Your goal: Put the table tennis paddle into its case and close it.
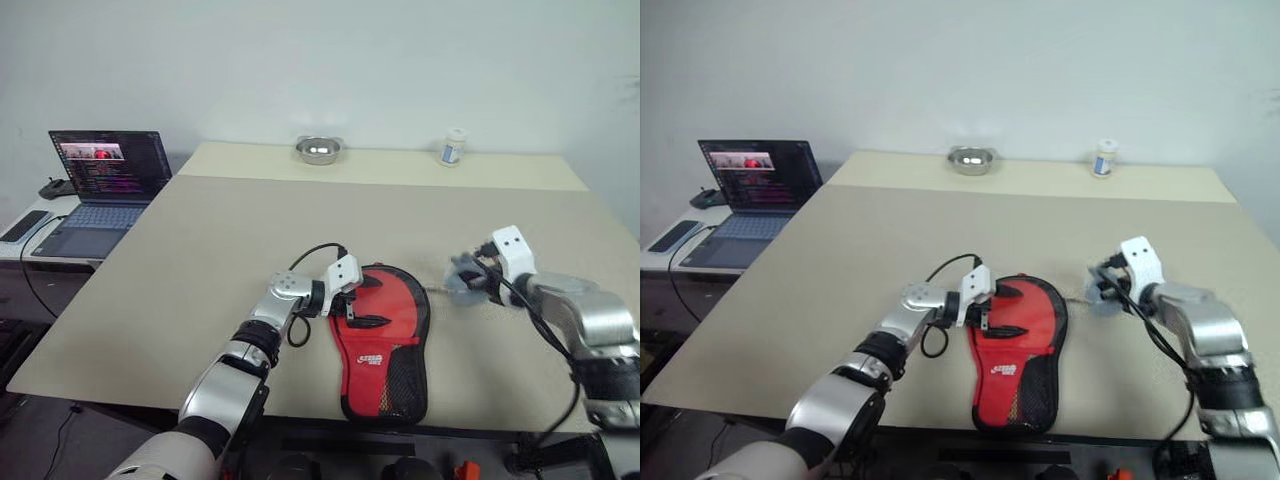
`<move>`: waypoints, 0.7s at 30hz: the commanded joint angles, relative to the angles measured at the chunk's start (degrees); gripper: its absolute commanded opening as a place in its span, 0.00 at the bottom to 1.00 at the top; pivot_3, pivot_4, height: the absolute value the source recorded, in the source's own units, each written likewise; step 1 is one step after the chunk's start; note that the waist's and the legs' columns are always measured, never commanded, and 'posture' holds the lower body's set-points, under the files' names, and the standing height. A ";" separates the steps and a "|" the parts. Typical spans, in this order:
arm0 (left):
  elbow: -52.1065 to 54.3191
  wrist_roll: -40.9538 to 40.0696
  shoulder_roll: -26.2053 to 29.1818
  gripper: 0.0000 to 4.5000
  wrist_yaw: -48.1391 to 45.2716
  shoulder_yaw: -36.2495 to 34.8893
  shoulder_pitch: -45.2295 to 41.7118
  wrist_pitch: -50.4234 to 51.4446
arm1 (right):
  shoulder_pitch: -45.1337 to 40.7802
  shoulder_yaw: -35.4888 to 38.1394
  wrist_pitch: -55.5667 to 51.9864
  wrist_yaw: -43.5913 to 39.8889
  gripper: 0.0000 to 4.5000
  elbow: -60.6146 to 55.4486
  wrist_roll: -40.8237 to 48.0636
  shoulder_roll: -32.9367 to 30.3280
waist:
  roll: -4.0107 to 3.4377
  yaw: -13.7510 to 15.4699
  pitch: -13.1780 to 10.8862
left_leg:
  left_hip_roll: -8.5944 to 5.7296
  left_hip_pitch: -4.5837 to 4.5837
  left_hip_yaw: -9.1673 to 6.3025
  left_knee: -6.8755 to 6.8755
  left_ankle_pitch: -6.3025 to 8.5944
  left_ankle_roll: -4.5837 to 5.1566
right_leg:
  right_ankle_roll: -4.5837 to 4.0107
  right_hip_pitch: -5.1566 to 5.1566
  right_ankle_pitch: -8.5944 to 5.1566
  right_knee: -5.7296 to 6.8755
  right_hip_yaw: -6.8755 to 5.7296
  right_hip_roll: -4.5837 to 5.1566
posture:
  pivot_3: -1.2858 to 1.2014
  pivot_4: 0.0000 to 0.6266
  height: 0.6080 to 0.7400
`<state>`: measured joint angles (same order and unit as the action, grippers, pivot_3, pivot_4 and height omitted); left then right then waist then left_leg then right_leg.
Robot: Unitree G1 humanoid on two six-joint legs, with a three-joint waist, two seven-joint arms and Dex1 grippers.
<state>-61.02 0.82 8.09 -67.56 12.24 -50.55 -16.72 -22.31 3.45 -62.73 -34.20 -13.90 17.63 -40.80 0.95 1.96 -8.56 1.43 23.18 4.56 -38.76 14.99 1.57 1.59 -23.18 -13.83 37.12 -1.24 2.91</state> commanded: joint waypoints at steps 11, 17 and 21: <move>-7.39 7.15 -4.43 1.00 2.67 3.95 0.88 1.38 | 18.73 5.05 -18.23 -3.63 0.07 -35.40 15.21 -6.50 | 0.36 -0.06 0.32 | -0.06 0.21 -0.17 -0.07 0.06 0.08 | 0.32 0.00 -0.08 -0.28 -0.24 0.16 | 0.52 0.24 1.00; -7.65 7.99 -4.96 1.00 3.10 3.93 1.09 1.33 | 27.52 8.13 -19.09 -7.47 0.07 -42.26 21.42 -10.39 | 0.34 0.70 0.69 | -0.25 0.61 -0.88 -0.07 0.06 0.07 | 0.40 -0.01 -0.26 -0.39 -0.94 0.26 | 0.52 0.24 1.00; -7.63 8.27 -4.94 1.00 3.17 3.90 1.29 1.32 | 31.90 9.37 -17.53 -9.58 0.06 -45.15 24.92 -12.70 | 0.37 0.83 0.92 | -0.36 0.65 -1.11 -0.04 0.09 0.06 | 0.34 0.04 -0.39 -0.34 -1.09 0.30 | 0.52 0.24 1.00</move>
<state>-63.88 4.89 3.57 -64.68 12.53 -52.57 -16.77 8.60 11.55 -80.63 -41.57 -56.31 39.69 -52.28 1.32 2.79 -7.64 1.07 23.83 3.45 -38.80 15.07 1.63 1.95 -23.13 -14.24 36.79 -2.33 3.24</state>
